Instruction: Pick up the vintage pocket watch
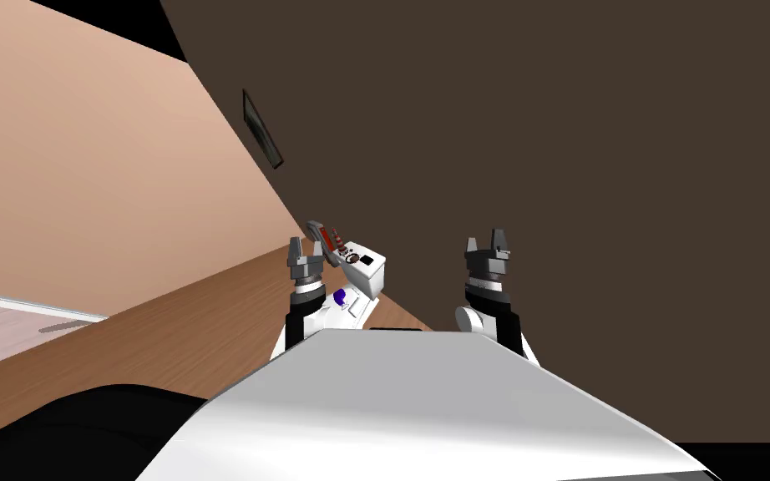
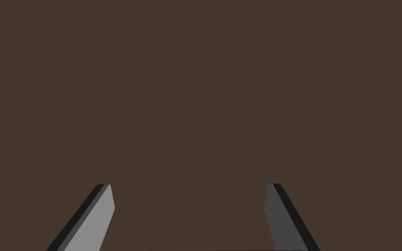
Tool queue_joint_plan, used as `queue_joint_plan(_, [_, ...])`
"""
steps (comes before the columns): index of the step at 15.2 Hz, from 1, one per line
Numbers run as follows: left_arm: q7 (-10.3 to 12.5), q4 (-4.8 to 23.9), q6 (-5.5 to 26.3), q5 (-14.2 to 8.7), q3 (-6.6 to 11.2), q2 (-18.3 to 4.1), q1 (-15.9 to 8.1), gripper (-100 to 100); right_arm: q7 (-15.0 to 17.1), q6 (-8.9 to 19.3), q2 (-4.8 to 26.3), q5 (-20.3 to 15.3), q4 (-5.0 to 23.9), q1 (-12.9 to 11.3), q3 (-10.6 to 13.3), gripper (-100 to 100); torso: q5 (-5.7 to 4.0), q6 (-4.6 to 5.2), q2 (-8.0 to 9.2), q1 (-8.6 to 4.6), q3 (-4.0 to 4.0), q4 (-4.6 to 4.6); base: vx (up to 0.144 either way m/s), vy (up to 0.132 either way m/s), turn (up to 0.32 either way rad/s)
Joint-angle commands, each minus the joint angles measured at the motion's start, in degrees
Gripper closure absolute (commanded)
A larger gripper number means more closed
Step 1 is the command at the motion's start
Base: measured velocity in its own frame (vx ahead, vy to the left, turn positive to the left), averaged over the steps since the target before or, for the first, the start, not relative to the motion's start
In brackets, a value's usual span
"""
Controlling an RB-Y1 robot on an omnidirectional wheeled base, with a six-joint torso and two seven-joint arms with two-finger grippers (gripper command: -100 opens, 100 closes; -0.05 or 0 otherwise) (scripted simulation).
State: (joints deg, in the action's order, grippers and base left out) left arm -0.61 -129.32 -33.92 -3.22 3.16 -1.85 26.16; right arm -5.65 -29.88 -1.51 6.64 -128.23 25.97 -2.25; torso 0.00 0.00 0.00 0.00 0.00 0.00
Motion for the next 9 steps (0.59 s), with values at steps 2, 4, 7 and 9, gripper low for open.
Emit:
queue_joint_plan(2, [-0.36, 0.32, 0.92, -1.63, -0.12, -3.01, 0.41, -100, 0.0, 0.0, 0.0, 0.0, 0.0, 0.0, 0.0, 0, 0.0, 0.01, 0.0, 0.01, 0.0, 0.0, 0.005, 0.002, -0.053])
queue_joint_plan(4, [-0.6, 0.53, 1.54, -2.72, -0.2, -4.66, 0.69, -100, 0.0, 0.0, 0.0, 0.0, 0.0, 0.0, 0.0, 0, 0.01, 0.02, -0.03, 0.04, -0.02, -0.01, 0.012, 0.01, -0.095])
queue_joint_plan(7, [-1.25, 1.09, 3.18, -5.63, -0.42, -8.62, 1.43, -100, 0.0, 0.0, 0.0, 0.0, 0.0, 0.0, 0.0, 0, 0.02, 0.01, -0.05, 0.07, -0.03, -0.01, 0.012, 0.01, -0.08])
queue_joint_plan(9, [-1.65, 1.43, 4.19, -7.43, -0.55, -10.81, 1.89, -100, 0.0, 0.0, 0.0, 0.0, 0.0, 0.0, 0.0, 0, 0.01, 0.01, -0.05, 0.07, -0.03, -0.01, 0.012, 0.01, -0.081])
